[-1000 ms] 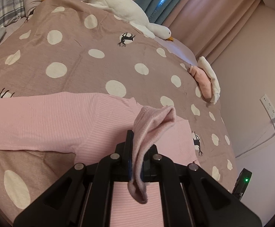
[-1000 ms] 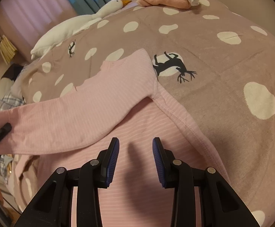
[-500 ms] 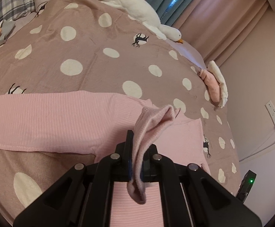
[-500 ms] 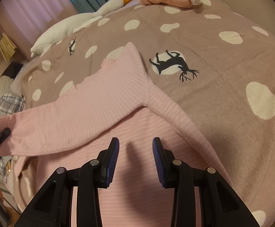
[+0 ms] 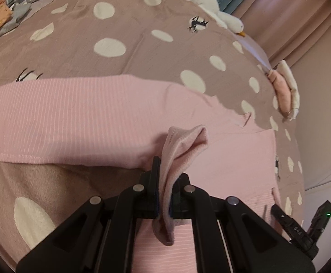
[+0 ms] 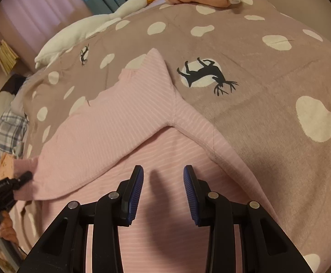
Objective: Fold small clothes
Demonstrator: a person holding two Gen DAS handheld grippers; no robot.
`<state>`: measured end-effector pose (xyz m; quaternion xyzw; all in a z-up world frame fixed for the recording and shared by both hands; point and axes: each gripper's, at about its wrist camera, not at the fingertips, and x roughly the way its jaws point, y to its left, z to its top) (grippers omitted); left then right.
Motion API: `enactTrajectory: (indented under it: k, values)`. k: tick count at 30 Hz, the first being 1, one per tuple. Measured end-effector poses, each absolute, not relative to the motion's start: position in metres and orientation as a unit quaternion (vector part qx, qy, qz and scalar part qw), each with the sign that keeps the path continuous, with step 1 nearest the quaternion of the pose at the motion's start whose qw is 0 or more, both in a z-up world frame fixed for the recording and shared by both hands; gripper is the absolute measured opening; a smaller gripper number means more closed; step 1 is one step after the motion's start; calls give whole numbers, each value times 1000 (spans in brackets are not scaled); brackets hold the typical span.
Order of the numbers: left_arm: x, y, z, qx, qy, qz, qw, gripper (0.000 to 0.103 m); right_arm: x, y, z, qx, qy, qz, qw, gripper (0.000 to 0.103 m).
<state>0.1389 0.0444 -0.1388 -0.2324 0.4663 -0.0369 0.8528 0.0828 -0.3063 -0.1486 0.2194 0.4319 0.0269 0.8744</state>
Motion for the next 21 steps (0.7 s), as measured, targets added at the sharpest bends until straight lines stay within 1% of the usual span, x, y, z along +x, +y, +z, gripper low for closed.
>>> enactTrajectory:
  k: [6,15,18,20,21]
  values:
    - [142,48,-157,-220,488,-17,844,8,83,-305,-149,217,433,25,874,36]
    - [141,50,-173,-215,501,-6,839,14,83,-304,-147,209,432,17,877,36]
    - [140,51,-173,-211,500,1,840,19,80,-302,-142,199,427,11,882,36]
    - [139,52,-173,-211,500,6,840,26,79,-300,-138,192,425,8,884,36]
    - [138,54,-172,-211,500,7,840,28,79,-299,-136,188,425,6,885,36]
